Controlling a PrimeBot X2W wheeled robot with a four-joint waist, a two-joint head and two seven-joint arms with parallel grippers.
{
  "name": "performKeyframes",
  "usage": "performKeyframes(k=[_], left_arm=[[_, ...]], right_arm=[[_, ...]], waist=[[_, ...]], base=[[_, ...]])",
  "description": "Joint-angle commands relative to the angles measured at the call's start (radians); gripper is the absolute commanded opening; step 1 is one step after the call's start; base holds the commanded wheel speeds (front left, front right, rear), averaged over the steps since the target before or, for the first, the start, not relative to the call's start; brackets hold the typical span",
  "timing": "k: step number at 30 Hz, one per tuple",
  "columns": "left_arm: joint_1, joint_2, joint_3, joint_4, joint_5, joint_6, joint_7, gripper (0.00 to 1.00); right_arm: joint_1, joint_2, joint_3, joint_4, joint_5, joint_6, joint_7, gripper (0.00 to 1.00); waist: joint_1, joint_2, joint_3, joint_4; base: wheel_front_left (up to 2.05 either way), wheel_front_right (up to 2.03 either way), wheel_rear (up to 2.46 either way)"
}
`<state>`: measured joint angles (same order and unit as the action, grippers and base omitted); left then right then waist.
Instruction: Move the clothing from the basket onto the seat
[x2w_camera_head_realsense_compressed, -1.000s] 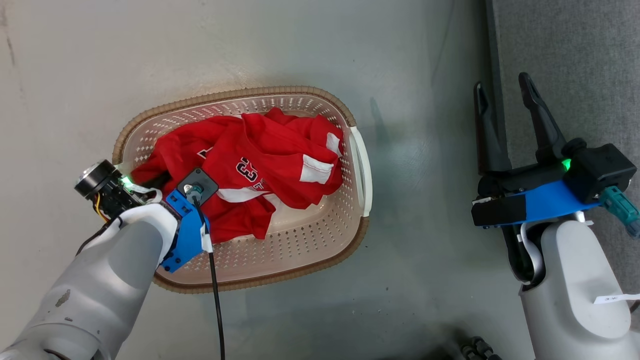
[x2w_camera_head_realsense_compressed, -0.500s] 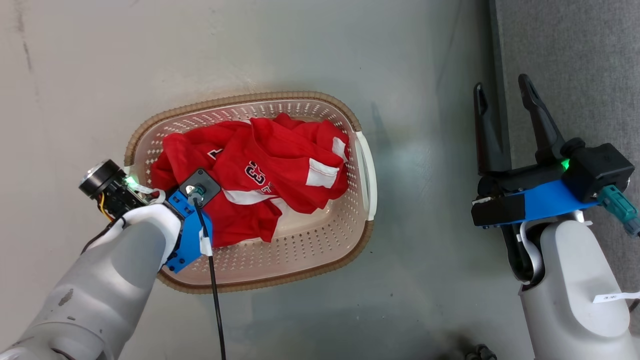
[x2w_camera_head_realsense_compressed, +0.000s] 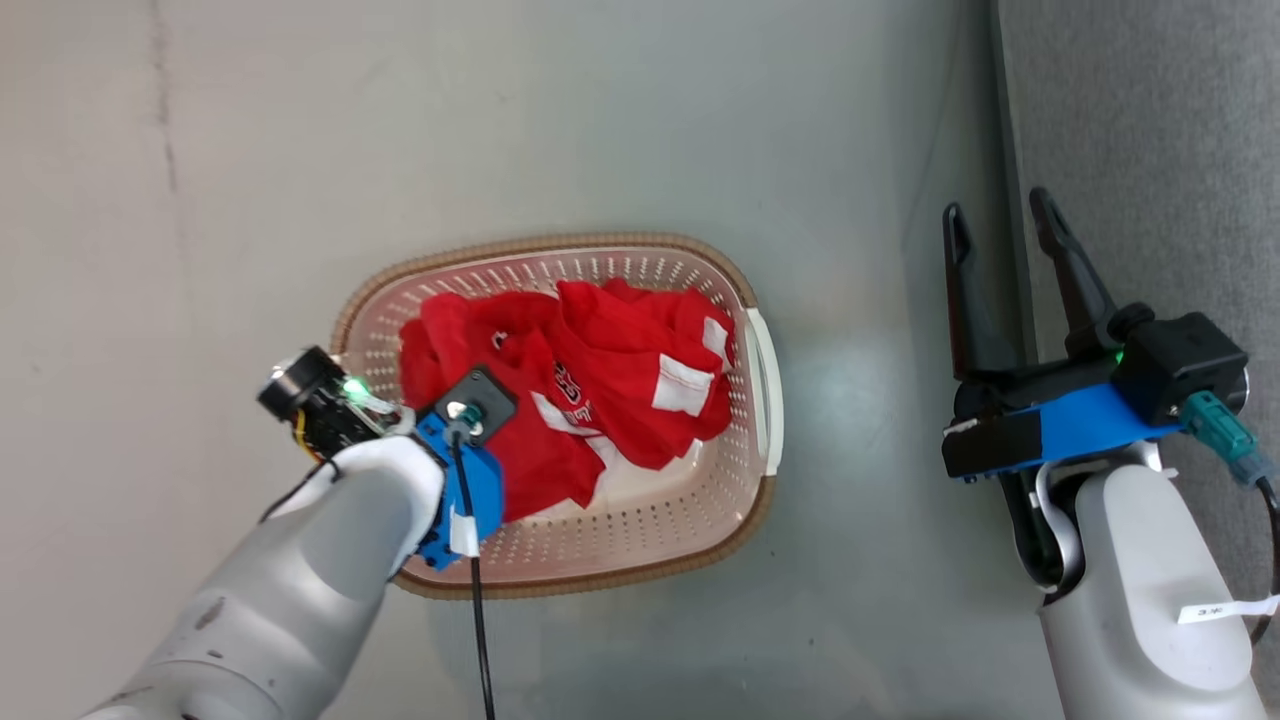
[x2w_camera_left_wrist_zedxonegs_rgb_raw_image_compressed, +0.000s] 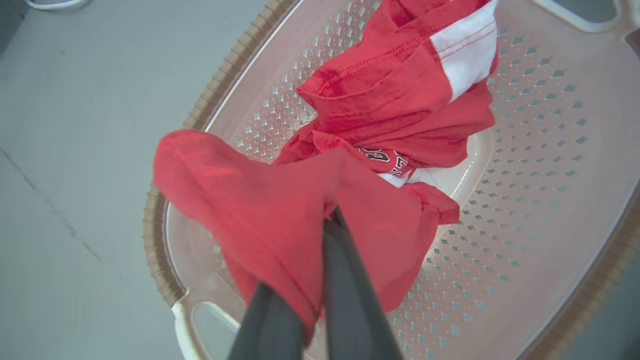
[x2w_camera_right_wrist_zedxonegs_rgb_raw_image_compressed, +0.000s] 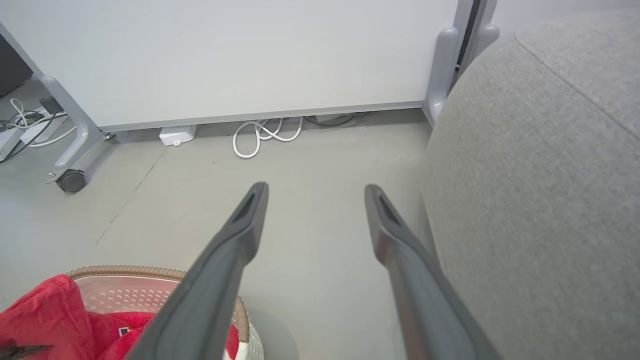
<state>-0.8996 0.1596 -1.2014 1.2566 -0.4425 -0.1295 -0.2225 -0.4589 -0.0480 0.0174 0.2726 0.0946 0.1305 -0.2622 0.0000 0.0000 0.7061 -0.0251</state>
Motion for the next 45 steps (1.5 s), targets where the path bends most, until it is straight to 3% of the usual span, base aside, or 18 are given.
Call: performKeyframes(k=[1, 11, 33, 45], left_arm=[[0.012, -0.006, -0.003, -0.007, -0.009, -0.001, -0.01, 0.0], [0.047, -0.047, -0.018, -0.077, -0.051, -0.001, -0.043, 0.0], [0.178, 0.007, 0.24, -0.475, 0.013, 0.051, -0.044, 0.0], [0.173, -0.018, 0.369, -0.622, 0.072, 0.055, -0.044, 0.0]], right_arm=[[0.014, -0.004, -0.003, 0.004, -0.007, 0.0, -0.004, 1.0], [0.07, -0.008, -0.012, 0.029, -0.01, 0.0, -0.004, 1.0], [0.201, -0.007, -0.029, 0.071, 0.007, 0.0, -0.004, 1.0], [0.257, -0.004, -0.036, 0.084, 0.014, 0.0, -0.004, 1.0]], waist=[[0.0, 0.0, -0.033, 0.017], [0.0, 0.0, -0.16, 0.054], [0.0, 0.0, -0.401, 0.105], [0.0, 0.0, -0.504, 0.112]], base=[[0.0, 0.0, 0.0], [0.0, 0.0, 0.0], [0.0, 0.0, 0.0], [0.0, 0.0, 0.0]])
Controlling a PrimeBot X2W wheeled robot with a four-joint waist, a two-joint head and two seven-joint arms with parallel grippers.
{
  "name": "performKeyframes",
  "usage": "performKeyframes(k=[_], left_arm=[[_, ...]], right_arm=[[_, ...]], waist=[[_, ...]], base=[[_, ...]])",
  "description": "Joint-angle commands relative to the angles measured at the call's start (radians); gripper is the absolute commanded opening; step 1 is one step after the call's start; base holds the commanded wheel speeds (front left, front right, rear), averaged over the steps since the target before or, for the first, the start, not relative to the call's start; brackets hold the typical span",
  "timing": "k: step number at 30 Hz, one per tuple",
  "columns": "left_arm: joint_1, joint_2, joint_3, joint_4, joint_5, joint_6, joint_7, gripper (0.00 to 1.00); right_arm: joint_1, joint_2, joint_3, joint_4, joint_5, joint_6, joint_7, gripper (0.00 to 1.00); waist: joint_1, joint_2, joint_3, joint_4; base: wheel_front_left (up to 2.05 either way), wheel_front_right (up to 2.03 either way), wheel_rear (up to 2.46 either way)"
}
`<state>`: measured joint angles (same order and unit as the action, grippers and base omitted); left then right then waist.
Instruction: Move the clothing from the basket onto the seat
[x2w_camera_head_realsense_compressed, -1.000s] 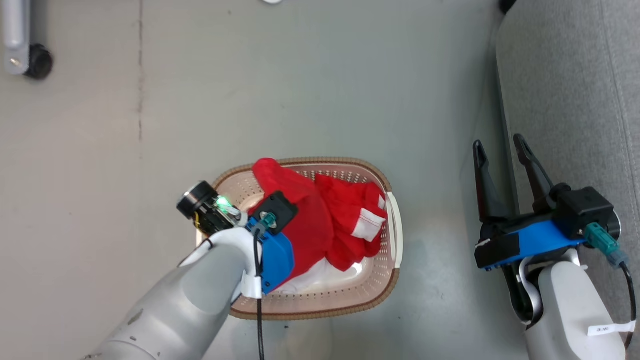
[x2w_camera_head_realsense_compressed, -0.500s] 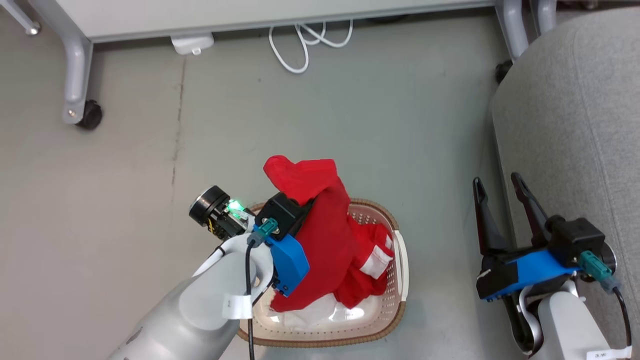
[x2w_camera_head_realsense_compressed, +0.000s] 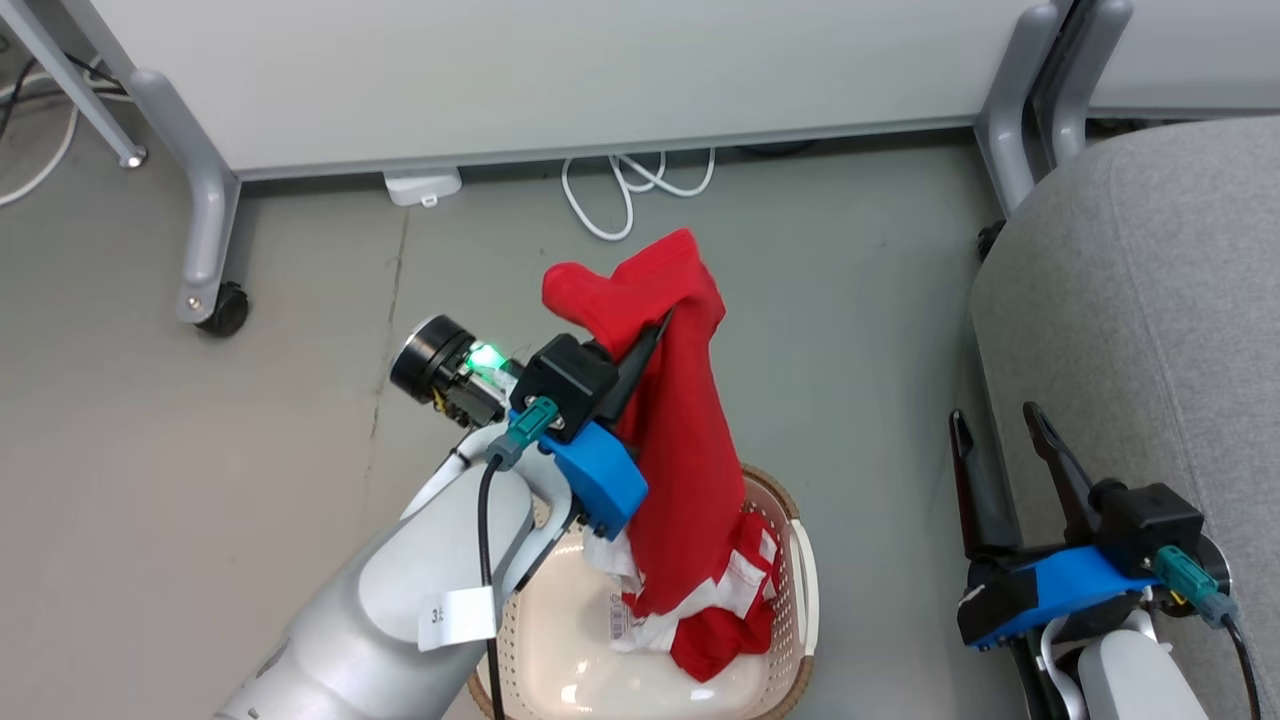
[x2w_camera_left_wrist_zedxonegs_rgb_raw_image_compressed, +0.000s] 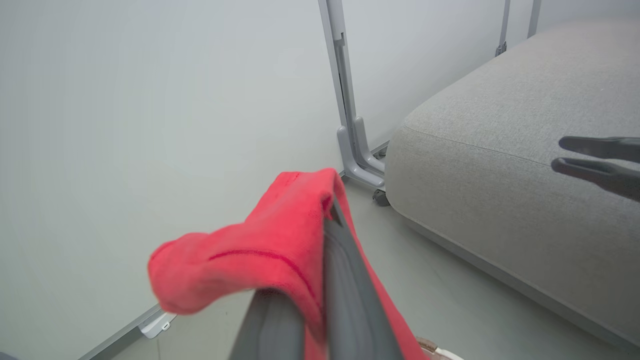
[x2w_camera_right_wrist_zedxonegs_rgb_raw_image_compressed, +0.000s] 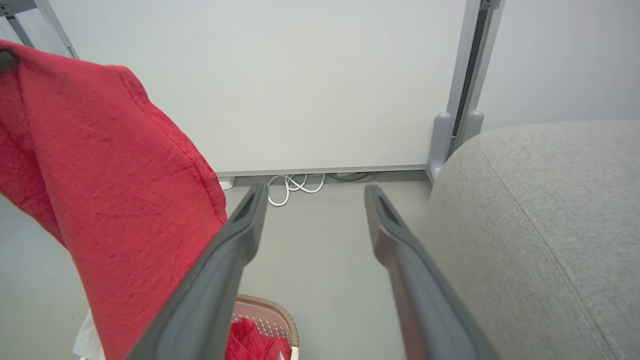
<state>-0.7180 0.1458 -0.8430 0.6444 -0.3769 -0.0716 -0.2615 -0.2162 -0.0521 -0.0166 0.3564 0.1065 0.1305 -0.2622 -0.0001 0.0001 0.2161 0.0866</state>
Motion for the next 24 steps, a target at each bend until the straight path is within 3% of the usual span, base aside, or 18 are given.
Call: performKeyframes(k=[1, 24], left_arm=[[-0.012, -0.006, 0.018, -0.022, 0.012, -0.003, -0.005, 0.0], [-0.133, -0.05, 0.067, -0.128, 0.06, -0.027, -0.005, 0.0]], right_arm=[[0.021, 0.0, -0.002, 0.001, 0.002, 0.0, -0.004, 1.0], [0.098, 0.002, 0.003, 0.023, 0.045, 0.0, -0.004, 1.0]], waist=[[0.0001, -0.0001, -0.021, 0.0], [0.0001, -0.0001, -0.137, -0.007]], base=[[0.0, 0.0, 0.0], [0.0, 0.0, 0.0]])
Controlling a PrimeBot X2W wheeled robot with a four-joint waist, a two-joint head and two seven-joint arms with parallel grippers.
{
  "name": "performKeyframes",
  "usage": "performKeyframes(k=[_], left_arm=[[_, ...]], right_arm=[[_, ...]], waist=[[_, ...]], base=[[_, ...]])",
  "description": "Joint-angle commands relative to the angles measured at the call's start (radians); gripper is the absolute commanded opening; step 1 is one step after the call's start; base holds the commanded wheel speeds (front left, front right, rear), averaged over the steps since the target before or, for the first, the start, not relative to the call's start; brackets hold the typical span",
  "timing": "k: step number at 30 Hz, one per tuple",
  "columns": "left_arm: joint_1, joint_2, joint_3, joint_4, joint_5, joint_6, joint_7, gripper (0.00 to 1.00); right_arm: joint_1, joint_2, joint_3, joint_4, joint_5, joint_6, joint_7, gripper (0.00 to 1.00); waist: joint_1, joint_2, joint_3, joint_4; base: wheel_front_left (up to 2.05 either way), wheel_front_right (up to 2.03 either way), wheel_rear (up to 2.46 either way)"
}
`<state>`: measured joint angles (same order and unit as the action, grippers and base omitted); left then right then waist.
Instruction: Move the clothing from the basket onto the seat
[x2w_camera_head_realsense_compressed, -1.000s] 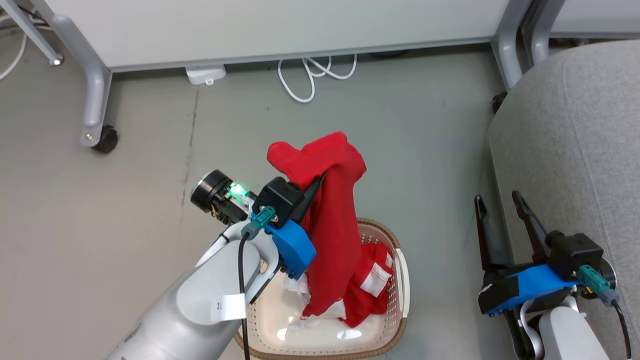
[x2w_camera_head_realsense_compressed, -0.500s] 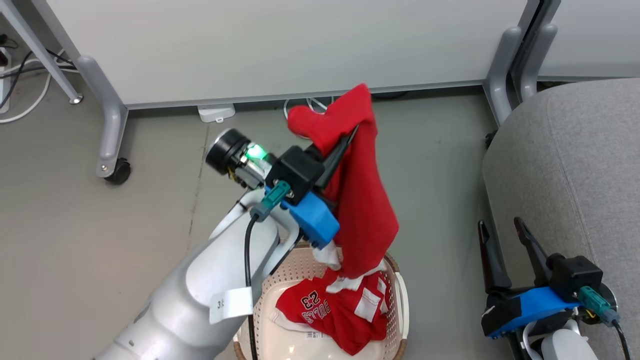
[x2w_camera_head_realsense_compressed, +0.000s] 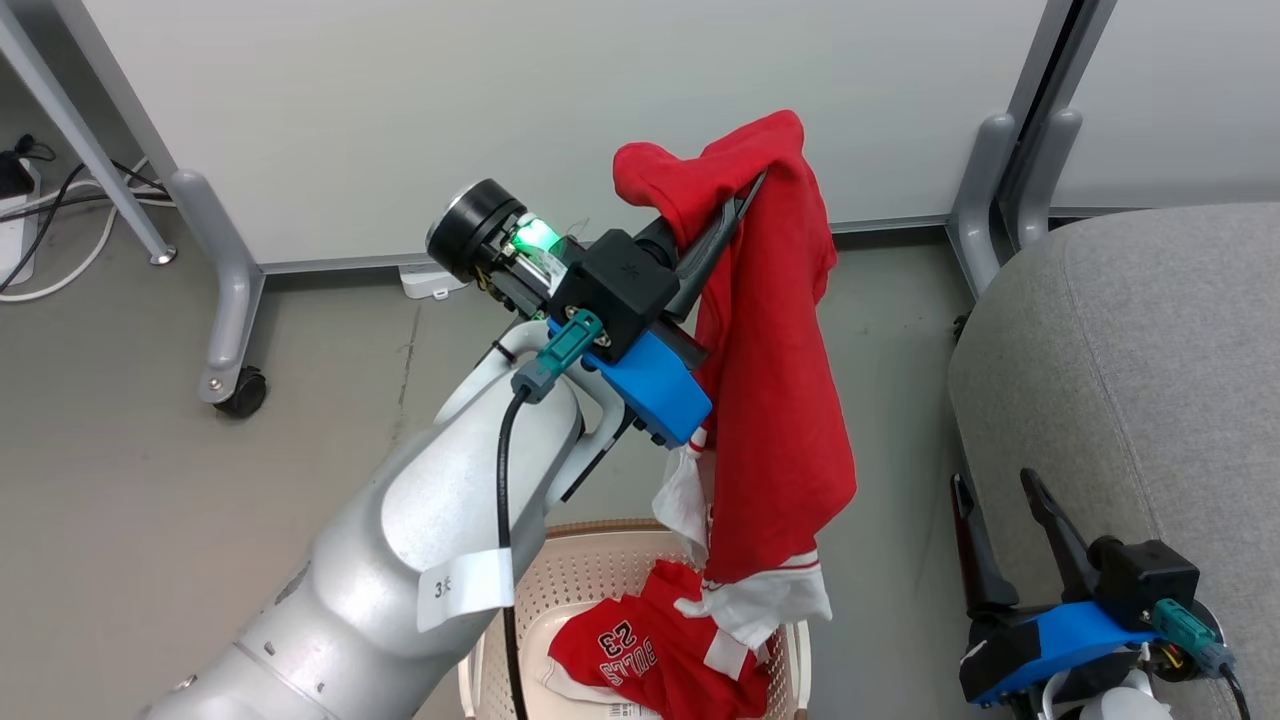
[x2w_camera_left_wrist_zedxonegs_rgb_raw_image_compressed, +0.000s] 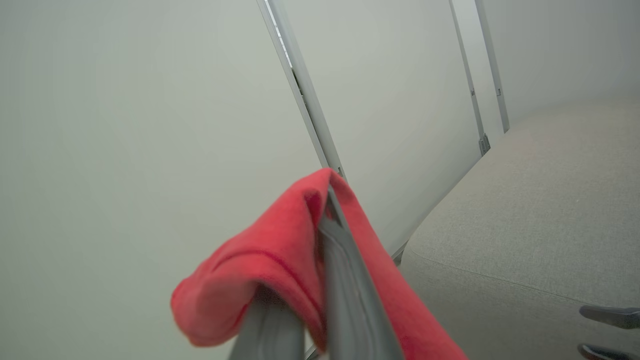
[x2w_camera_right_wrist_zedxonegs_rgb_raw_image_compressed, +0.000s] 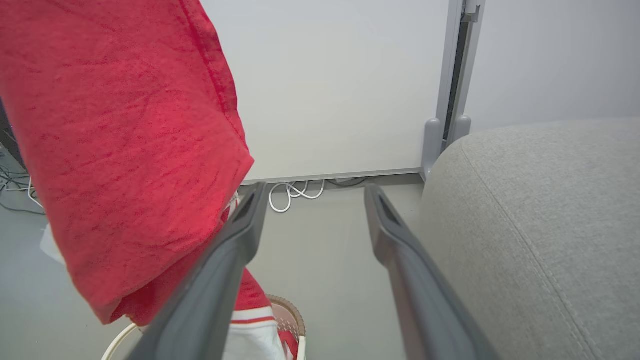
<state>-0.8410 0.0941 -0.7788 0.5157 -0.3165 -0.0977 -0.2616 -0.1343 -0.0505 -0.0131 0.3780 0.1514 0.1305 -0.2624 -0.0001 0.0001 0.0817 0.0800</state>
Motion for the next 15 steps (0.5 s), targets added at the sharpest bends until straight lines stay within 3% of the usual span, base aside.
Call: performKeyframes(k=[1, 15], left_arm=[[-0.009, 0.0, 0.002, 0.002, -0.002, -0.002, -0.005, 0.0], [0.016, 0.001, 0.005, 0.011, -0.01, -0.004, -0.005, 0.0]], right_arm=[[0.02, 0.0, 0.0, 0.001, 0.002, 0.0, -0.004, 1.0], [0.008, 0.0, 0.02, -0.03, 0.001, 0.0, -0.004, 1.0]], waist=[[0.0001, -0.0001, -0.006, 0.0], [0.0001, -0.0001, -0.017, 0.01]], base=[[0.0, 0.0, 0.0], [0.0, 0.0, 0.0]])
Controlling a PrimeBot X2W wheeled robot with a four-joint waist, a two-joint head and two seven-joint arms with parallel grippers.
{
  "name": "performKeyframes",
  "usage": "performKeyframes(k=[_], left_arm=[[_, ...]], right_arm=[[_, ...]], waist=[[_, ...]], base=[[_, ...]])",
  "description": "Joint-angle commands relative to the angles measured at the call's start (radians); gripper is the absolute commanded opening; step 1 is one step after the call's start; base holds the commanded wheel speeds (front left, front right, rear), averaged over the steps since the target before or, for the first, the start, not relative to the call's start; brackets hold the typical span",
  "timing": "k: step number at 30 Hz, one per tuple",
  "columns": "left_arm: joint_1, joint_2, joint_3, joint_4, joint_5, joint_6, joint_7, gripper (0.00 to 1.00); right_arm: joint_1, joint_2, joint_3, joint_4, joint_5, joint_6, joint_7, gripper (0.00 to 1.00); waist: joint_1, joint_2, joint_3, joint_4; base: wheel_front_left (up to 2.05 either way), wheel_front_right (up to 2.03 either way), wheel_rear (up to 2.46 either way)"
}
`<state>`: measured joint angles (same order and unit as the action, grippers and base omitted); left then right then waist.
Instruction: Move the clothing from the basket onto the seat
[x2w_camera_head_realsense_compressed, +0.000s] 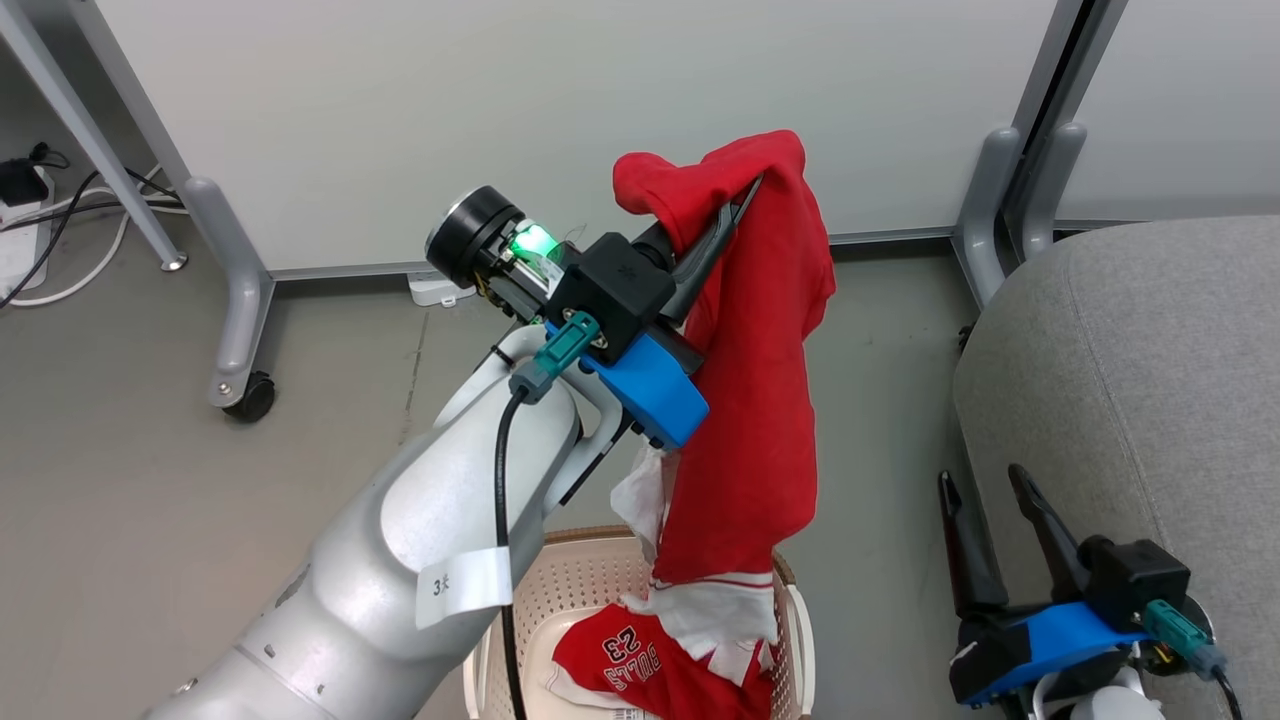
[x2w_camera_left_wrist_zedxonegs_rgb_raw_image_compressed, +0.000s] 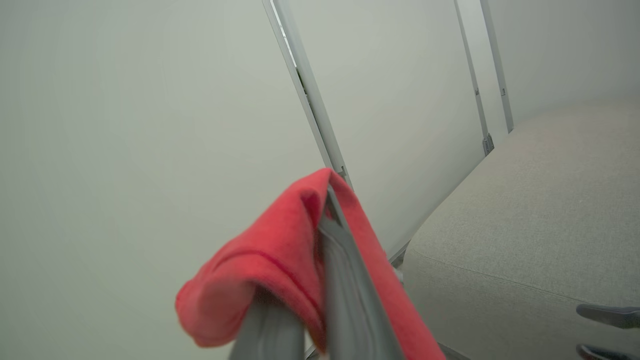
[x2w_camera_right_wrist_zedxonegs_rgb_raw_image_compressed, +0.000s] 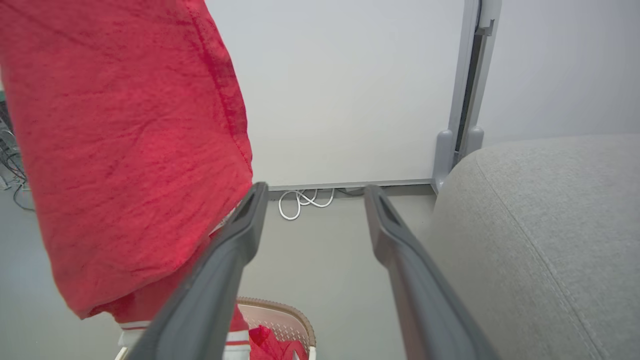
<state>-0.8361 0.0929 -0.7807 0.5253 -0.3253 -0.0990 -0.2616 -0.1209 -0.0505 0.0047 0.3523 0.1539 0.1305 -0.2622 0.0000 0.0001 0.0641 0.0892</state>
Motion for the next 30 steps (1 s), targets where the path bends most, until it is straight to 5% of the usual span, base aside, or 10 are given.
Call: performKeyframes(k=[1, 19, 30], left_arm=[[0.012, 0.003, 0.008, 0.001, -0.001, -0.002, -0.005, 0.0], [-0.013, -0.001, 0.008, 0.003, 0.01, 0.003, -0.005, 0.0], [-0.042, -0.02, -0.012, -0.004, 0.01, -0.003, -0.005, 0.0]], right_arm=[[-0.011, 0.0, 0.01, -0.009, -0.003, 0.0, -0.004, 1.0], [-0.216, 0.0, 0.298, -0.087, -0.036, 0.0, -0.004, 1.0], [-0.347, -0.001, 0.288, 0.036, -0.108, 0.0, -0.004, 1.0]], waist=[[0.0, -0.0001, 0.001, 0.001], [0.0, -0.0001, 0.039, -0.005], [0.0, -0.0001, 0.06, 0.025]], base=[[0.0, 0.0, 0.0], [0.0, 0.0, 0.0], [0.0, 0.0, 0.0]])
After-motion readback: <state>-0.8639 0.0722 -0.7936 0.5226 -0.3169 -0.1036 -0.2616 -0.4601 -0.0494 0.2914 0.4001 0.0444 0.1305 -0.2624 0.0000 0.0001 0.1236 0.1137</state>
